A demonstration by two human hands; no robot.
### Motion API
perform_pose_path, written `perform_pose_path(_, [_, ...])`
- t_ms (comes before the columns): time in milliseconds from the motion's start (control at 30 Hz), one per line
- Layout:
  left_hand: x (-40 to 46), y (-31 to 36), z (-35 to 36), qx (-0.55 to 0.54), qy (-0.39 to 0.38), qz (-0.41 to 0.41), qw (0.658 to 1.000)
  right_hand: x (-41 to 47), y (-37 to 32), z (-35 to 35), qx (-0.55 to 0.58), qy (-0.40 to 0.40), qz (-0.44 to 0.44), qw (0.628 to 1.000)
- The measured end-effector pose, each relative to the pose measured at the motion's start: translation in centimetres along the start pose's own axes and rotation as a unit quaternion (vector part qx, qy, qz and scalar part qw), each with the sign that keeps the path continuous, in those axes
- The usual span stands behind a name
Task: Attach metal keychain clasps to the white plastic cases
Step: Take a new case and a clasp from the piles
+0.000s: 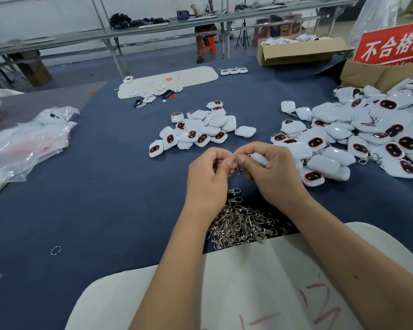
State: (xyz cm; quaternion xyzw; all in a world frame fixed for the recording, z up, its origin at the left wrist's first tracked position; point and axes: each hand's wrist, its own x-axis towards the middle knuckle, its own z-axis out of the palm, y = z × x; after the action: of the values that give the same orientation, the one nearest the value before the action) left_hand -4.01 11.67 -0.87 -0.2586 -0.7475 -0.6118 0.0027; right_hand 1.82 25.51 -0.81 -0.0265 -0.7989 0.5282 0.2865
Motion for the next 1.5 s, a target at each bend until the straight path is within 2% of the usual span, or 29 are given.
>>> perform_pose_path(200, [0.0,-0.2,-0.1,0.061,0.034,0.037,0.997,-0.4,-0.6,0.5,-0.090,0.044,-0.061,0.993])
perform_pose_path(400, [-0.2,-0.2,0.1,0.086,0.039,0.082,0.992,-0.6,-1.1,0.5,-0.095,0.057,-0.087,0.990])
perform_pose_path(600, [-0.2,0.2,0.5,0.058,0.049,0.084,0.994,-0.6,-0.9,0.6,0.029,0.055,-0.017,0.998])
perform_pose_path(833, [-0.2,0.2,0.7,0.068,0.052,0.096,0.992,-0.4,-0.8,0.7,0.071,0.049,-0.004,0.996])
perform_pose_path(1100, [-0.2,0.0,0.6,0.101,0.055,0.106,0.988,-0.1,-0.1,0.9,0.087,0.029,0.029,0.995])
perform_pose_path(1267, [-0.2,-0.5,0.2,0.152,0.025,0.100,0.983,0.3,1.1,0.9,0.069,0.073,0.112,0.989])
perform_pose_path(1400, [-0.1,-1.0,0.1,0.193,-0.020,0.073,0.978,0.5,1.3,0.8,0.045,0.052,0.092,0.993])
perform_pose_path(1500, [-0.1,-1.0,0.1,0.195,-0.035,0.070,0.978,0.5,1.3,0.8,0.041,0.103,0.089,0.990])
